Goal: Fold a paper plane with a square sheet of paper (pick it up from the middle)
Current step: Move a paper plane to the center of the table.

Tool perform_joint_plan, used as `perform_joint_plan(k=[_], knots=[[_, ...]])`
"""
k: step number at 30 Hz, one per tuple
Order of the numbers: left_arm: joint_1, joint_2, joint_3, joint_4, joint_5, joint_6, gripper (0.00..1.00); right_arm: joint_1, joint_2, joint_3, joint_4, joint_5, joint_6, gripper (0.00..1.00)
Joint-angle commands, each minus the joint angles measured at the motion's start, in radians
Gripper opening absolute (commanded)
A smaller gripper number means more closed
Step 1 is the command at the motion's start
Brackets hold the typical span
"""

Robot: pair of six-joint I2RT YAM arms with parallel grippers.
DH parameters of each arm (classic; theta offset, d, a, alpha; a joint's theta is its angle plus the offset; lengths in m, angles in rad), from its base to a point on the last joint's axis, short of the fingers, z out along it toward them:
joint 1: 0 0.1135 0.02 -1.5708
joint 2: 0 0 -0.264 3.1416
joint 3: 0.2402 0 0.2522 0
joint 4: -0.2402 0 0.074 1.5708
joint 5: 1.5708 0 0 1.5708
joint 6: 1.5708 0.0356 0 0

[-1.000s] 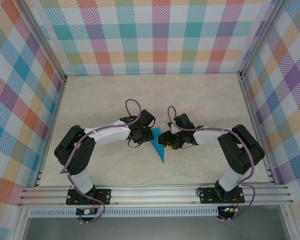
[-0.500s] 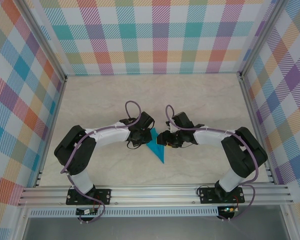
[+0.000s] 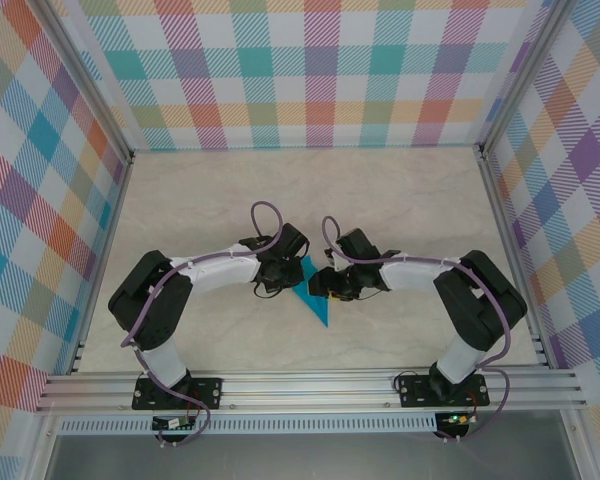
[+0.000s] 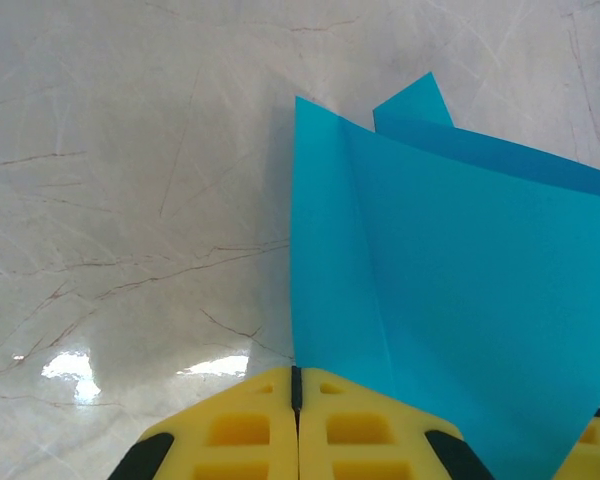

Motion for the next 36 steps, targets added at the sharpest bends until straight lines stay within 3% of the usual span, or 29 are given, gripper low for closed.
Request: perform_joint_plan(k=[1,6,11,18,27,36], knots=[[0.008,-0.003,0.001,-0.002,-0.004,0.007,0.06,0.02,-0.007,0.013,-0.018,0.017,-0.007,0.53],[0.007,-0.001,0.001,-0.015,-0.011,0.011,0.06,0.084,-0.022,0.035,-0.1,0.177,-0.004,0.5],[0.008,-0.004,-0.002,-0.003,-0.004,0.009,0.07,0.124,0.015,0.1,-0.212,0.31,0.002,0.37],[0.007,-0.034,-0.012,0.006,-0.007,0.011,0.08,0.148,0.035,0.131,-0.252,0.356,0.007,0.27],[0.009,-0.083,-0.048,0.042,-0.007,0.007,0.12,0.167,0.044,0.143,-0.268,0.369,0.017,0.22],[0.011,-0.26,-0.139,0.077,-0.083,-0.016,0.26,0.172,0.019,0.192,-0.333,0.416,0.015,0.1]])
